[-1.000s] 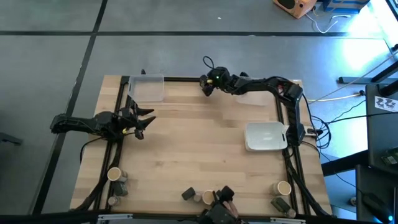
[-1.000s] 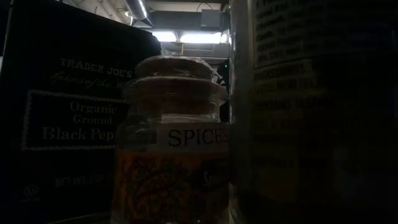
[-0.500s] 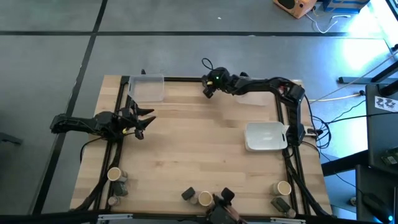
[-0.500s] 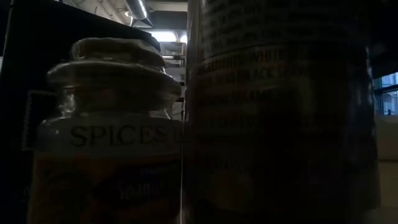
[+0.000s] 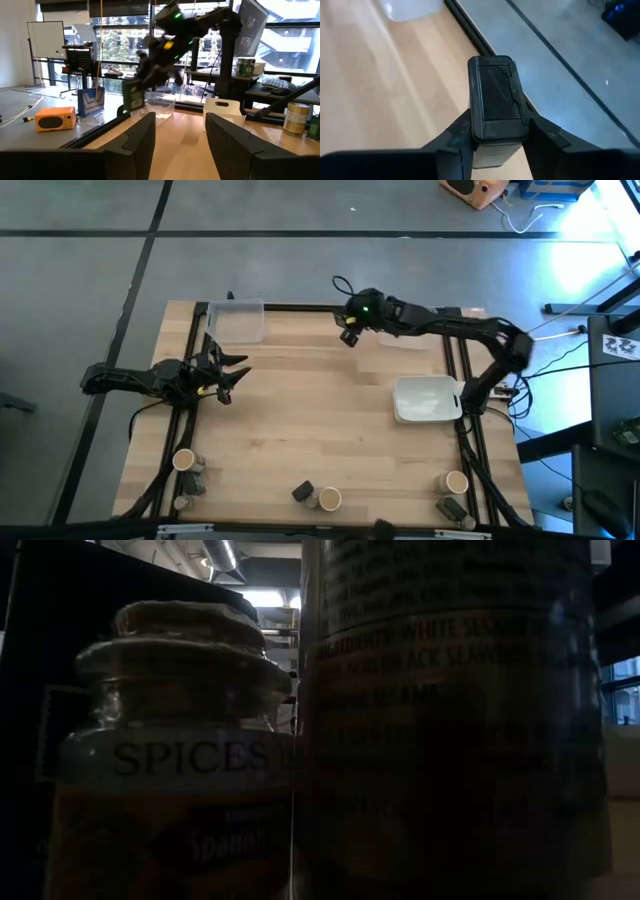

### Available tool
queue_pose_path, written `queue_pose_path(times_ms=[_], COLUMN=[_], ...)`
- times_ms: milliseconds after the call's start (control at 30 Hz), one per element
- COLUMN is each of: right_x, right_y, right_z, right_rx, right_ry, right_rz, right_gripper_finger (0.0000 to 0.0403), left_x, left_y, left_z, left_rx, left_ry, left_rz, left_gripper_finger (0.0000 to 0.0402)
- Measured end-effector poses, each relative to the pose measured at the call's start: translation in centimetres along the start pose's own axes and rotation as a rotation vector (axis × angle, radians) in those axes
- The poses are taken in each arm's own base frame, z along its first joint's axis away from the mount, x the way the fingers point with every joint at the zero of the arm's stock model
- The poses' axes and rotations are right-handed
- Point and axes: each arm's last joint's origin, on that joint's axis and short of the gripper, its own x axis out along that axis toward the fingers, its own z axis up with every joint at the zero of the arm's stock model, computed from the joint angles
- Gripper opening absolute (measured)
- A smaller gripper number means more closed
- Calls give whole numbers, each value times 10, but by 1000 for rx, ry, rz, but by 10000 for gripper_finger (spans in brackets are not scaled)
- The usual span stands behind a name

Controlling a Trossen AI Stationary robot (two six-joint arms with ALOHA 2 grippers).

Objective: Sort spices by type
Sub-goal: Put the top black seasoning can into the white bin

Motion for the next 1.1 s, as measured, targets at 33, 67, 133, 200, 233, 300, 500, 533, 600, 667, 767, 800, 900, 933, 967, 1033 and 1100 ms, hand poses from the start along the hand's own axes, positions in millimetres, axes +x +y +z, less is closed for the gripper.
queue_pose_path(times_ms=[33, 67, 133, 200, 233, 300, 500, 533, 600, 667, 767, 800, 900, 933, 967, 1033, 1100], right_x=[-12, -24, -48, -72, -84, -107, -167, -175, -188, -198, -209, -211, -212, -210, -209, -207, -205], right_y=[2, 4, 8, 12, 13, 16, 25, 26, 29, 32, 34, 35, 39, 42, 44, 49, 54], right_z=[1, 0, -2, -6, -8, -14, -39, -44, -57, -71, -90, -97, -115, -120, -124, -134, -143], right_rx=[-3, -7, -6, 0, 4, 14, 18, 24, 37, 49, 81, 97, 164, 184, 205, 236, 262], right_ry=[-7, -12, -17, -15, -14, -16, -9, -3, 15, 38, 60, 65, 89, 100, 110, 142, 171], right_rz=[7, 16, 38, 65, 77, 104, 206, 224, 249, 268, 274, 269, 247, 245, 244, 248, 246], right_gripper_finger=[132, 132, 132, 132, 132, 132, 133, 133, 133, 133, 133, 133, 134, 134, 134, 134, 134], left_x=[0, 0, 0, 0, 0, 0, 0, 0, 0, 0, 0, 0, 0, 0, 0, 0, 0], left_y=[0, 0, 0, 0, 0, 0, 0, 0, 0, 0, 0, 0, 0, 0, 0, 0, 0], left_z=[0, 0, 0, 0, 0, 0, 0, 1, 1, 1, 1, 1, 1, 1, 1, 1, 1], left_rx=[0, 0, 0, 2, 2, 0, -2, -3, 1, -3, -5, -9, -28, -30, -32, -47, -51], left_ry=[0, 0, -1, -1, -1, -1, -4, -6, -8, -9, -9, -9, -9, -9, -9, -9, -9], left_rz=[0, 0, 0, 0, 0, 0, 0, 0, 0, 0, 0, 0, 0, 0, 0, 0, 0], left_gripper_finger=[162, 162, 162, 162, 162, 162, 162, 162, 162, 162, 162, 162, 162, 162, 162, 162, 162])
